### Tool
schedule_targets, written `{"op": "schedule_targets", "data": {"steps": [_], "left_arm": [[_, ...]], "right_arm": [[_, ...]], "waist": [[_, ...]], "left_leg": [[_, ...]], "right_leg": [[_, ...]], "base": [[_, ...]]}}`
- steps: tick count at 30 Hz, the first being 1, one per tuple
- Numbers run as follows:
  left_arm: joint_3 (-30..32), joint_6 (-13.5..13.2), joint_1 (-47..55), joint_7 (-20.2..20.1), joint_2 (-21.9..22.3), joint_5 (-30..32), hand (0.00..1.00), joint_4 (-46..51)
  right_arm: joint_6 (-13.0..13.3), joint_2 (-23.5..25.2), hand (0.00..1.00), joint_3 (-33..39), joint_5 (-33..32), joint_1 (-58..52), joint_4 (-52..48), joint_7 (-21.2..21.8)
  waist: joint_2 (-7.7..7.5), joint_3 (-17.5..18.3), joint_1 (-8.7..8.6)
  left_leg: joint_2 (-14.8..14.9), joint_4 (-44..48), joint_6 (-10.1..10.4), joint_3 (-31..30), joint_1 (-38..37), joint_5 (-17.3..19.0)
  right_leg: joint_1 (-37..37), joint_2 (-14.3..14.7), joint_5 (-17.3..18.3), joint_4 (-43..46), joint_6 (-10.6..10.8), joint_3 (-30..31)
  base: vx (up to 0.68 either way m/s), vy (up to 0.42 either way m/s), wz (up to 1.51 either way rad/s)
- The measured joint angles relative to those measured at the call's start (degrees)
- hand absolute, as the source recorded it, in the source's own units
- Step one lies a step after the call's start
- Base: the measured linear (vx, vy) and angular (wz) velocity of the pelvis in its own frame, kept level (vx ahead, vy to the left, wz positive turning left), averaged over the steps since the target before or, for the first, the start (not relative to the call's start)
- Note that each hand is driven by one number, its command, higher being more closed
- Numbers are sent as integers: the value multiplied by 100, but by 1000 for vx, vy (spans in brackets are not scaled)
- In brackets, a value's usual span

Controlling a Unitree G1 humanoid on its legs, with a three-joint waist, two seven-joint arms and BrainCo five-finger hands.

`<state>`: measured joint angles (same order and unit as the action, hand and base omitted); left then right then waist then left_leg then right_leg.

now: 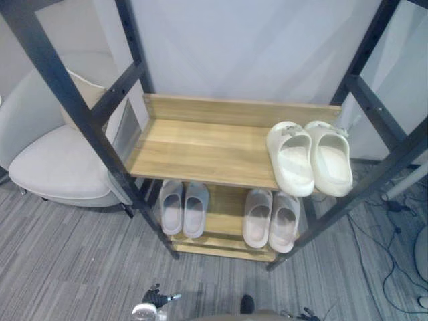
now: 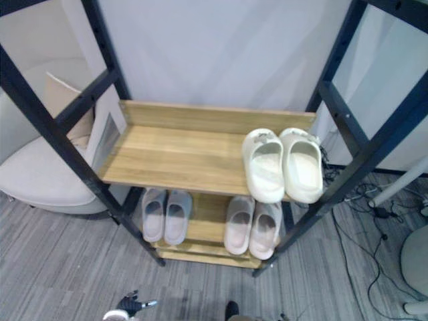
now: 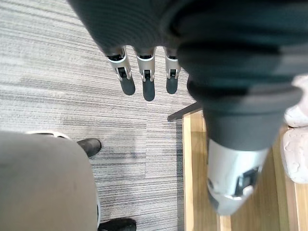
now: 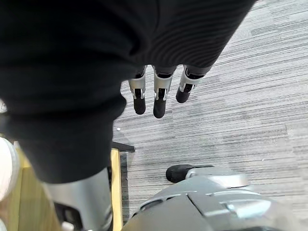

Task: Organize the slippers on the shoe rack

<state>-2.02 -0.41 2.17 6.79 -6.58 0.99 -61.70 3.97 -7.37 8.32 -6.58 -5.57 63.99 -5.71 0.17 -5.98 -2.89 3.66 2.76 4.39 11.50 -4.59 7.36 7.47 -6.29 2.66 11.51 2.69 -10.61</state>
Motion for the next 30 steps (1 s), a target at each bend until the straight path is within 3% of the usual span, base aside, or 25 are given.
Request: {"op": "schedule_targets", "data": {"steps": [1,3,5,7,11,13,16,18,20,21,22,24,26,27,28,30], "left_arm": [[-108,1,-87,51,11,-1,0,-30],[-197,3,-141,74,34,-2,0,-36],[-196,-1,-206,82,62,-3,0,-25],[-190,-6,-373,83,61,-4,0,1],[-152,-3,-427,81,36,-3,0,36],[-109,-5,-424,84,32,-7,0,39],[42,-7,-434,87,88,-7,0,42],[38,-7,-432,89,132,-7,0,64],[36,-29,-326,107,170,-3,0,141],[126,-33,-334,123,171,-34,0,150],[117,-36,-344,133,161,-25,0,146],[86,-40,-439,161,140,9,0,142],[80,-34,-425,174,153,18,0,123],[37,-11,-472,180,176,28,0,-5],[27,-7,-483,180,176,28,0,-13],[-127,2,-569,189,71,24,0,-81]], "right_arm": [[0,0,0,-1,8,70,-5,-30],[0,-21,0,-12,62,112,-10,-74],[6,-25,0,-25,177,113,-12,-144],[6,-23,0,-61,199,98,-13,-162],[-4,-10,0,-192,215,220,-21,-170],[-1,-10,0,-286,213,341,-28,-172],[31,22,0,-466,206,601,-130,-188],[70,93,0,-509,178,611,-175,-186],[74,63,0,-403,203,542,-188,-218],[82,117,0,-401,200,556,-214,-219],[88,118,0,-393,200,552,-221,-221],[104,122,0,-225,197,388,-260,-208],[106,143,0,-140,157,292,-344,-211],[109,115,0,-115,152,218,-519,-217],[110,106,0,-109,154,223,-524,-217],[71,196,0,14,152,282,-455,-214]], "waist": [[-75,-80,-3],[-109,-132,-14],[-92,-141,-30],[-95,-136,-42],[-80,-141,52],[-58,-157,265],[38,-221,369],[104,-331,310],[154,-345,294],[87,-376,351],[62,-384,334],[-132,-340,268],[-87,-306,234],[106,-241,161],[134,-232,163],[-120,-267,150]], "left_leg": [[-157,13,-40,-122,53,-29],[-301,19,-81,-351,50,-60],[-399,22,-58,-788,119,-133],[-395,33,8,-1317,349,-245],[-170,-84,190,-2015,628,-540],[3,-87,269,-2140,744,-590],[143,11,359,-2263,1160,-729],[89,16,344,-1935,1287,-1088],[92,-475,148,-1301,1024,-1475],[160,191,-165,-824,1335,-1083],[153,450,-238,-729,1444,-985],[104,2318,-636,197,1859,-298],[303,2715,-740,576,1839,91],[513,2402,-508,712,1690,495],[494,2290,-460,687,1658,539],[119,1894,-424,465,1658,561]], "right_leg": [[279,-205,344,686,45,54],[374,-341,607,1166,115,334],[235,-358,776,1211,191,662],[74,-363,896,1021,225,569],[-210,-167,779,571,93,-49],[-370,67,512,115,8,-151],[-385,306,142,-479,-97,-267],[-555,326,184,-542,-114,-332],[-770,323,315,-592,-247,-484],[-725,157,409,-379,-358,-970],[-714,88,424,-347,-368,-1075],[-761,-348,470,-308,-296,-1717],[-767,-396,540,-300,-170,-1946],[-650,-263,652,-169,74,-2035],[-611,-233,657,-109,82,-1963],[-262,-270,860,360,217,-1177]], "base": [[-51,-6,48],[-27,-9,77],[-2,-36,113],[-37,-105,122],[-35,-131,95],[-17,-91,27],[-61,-54,29],[-89,-48,99],[-131,-5,134],[-191,33,108],[-173,48,121],[-128,64,129],[-13,161,110],[66,173,108],[82,165,119],[53,97,93]]}}
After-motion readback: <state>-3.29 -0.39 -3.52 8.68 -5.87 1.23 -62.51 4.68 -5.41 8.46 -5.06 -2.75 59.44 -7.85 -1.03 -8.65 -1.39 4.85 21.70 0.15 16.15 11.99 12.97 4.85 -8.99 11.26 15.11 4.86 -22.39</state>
